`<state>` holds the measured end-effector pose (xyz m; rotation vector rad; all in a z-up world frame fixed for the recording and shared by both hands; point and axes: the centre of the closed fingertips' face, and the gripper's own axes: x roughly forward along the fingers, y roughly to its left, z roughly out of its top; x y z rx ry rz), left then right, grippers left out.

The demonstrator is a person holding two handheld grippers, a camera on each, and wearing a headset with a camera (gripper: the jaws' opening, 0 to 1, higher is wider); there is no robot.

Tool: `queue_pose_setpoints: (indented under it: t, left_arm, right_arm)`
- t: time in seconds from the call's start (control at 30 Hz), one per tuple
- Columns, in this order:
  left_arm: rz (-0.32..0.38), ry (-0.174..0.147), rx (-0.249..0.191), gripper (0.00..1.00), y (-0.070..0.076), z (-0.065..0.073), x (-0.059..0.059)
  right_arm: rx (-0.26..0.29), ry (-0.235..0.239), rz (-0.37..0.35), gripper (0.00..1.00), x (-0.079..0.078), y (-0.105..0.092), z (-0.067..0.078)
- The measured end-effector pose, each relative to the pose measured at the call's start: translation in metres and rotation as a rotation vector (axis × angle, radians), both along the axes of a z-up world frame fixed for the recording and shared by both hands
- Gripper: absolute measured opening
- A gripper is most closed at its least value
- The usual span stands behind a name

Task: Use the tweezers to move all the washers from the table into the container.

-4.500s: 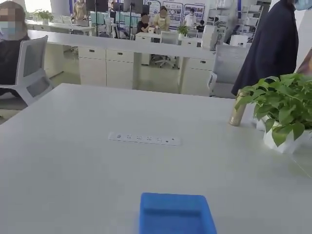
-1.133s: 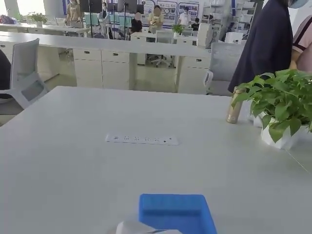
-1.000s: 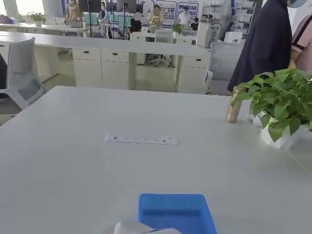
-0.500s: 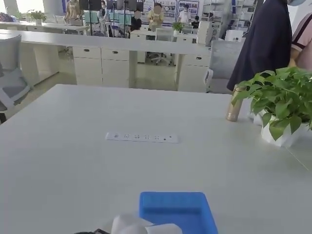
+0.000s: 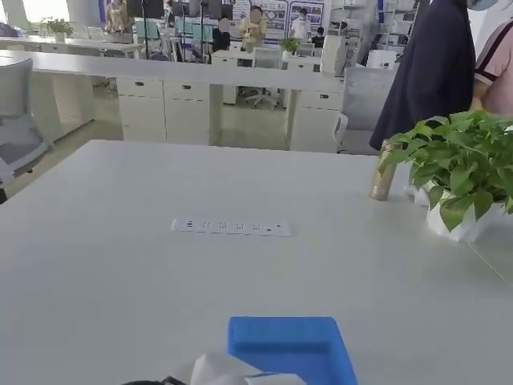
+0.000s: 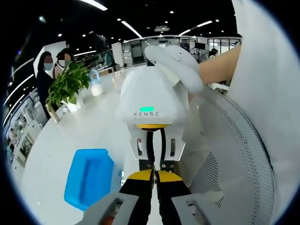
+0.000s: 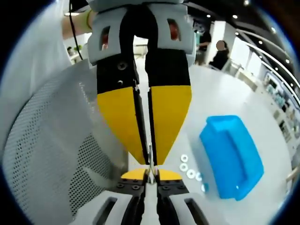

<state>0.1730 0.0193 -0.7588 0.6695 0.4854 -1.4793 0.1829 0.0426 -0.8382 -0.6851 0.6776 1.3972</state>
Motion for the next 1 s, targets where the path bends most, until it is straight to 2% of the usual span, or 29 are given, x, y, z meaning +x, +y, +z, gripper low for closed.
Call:
queue_pose_setpoints:
  t: [0.07,0.1,0.17,0.27,0.33,0.43,0.5,0.6,0.67,0.73,0.8,0.93,1.0]
  left_arm:
    - [0.039,0.015,-0.026,0.03,0.003,0.002,0.002]
    - [0.075,0.036,-0.053,0.05,0.004,0.005,0.002]
    - [0.134,0.056,-0.100,0.12,0.008,0.009,0.005]
    - [0.212,0.094,-0.146,0.17,0.016,0.011,0.006]
    - [0.293,0.101,-0.161,0.23,0.026,0.007,0.008]
    - [0.405,0.106,-0.163,0.35,0.039,-0.006,0.004]
    - [0.452,0.114,-0.172,0.43,0.041,-0.011,0.001]
    - [0.529,0.116,-0.245,0.53,0.038,-0.010,0.001]
    - [0.553,0.107,-0.264,0.58,0.037,-0.012,0.001]
    - [0.574,0.106,-0.287,0.66,0.034,-0.013,0.000]
    - [0.552,0.104,-0.282,0.74,0.029,-0.014,-0.002]
    - [0.536,0.094,-0.287,0.75,0.025,-0.016,-0.004]
    - [0.562,0.087,-0.295,0.76,0.028,-0.016,0.000]
  right_arm:
    - [0.012,0.021,-0.017,0.03,-0.001,0.000,0.001]
    - [0.017,0.023,-0.021,0.03,-0.001,0.001,0.001]
    - [0.035,0.036,-0.039,0.03,0.000,0.000,0.001]
    - [0.057,0.051,-0.073,0.03,0.002,-0.001,0.002]
    - [0.067,0.056,-0.083,0.03,0.002,-0.001,0.002]
    - [0.084,0.061,-0.107,0.03,0.002,-0.001,0.003]
    - [0.089,0.061,-0.120,0.03,0.003,-0.002,0.004]
    - [0.092,0.056,-0.131,0.03,0.003,-0.002,0.004]
    - [0.100,0.057,-0.149,0.03,0.003,-0.001,0.004]
    - [0.138,0.098,-0.184,0.03,0.001,0.002,0.006]
    - [0.166,0.100,-0.211,0.03,0.003,0.004,0.009]
    - [0.165,0.098,-0.212,0.03,0.003,0.009,0.011]
    - [0.152,0.093,-0.199,0.03,0.002,0.011,0.012]
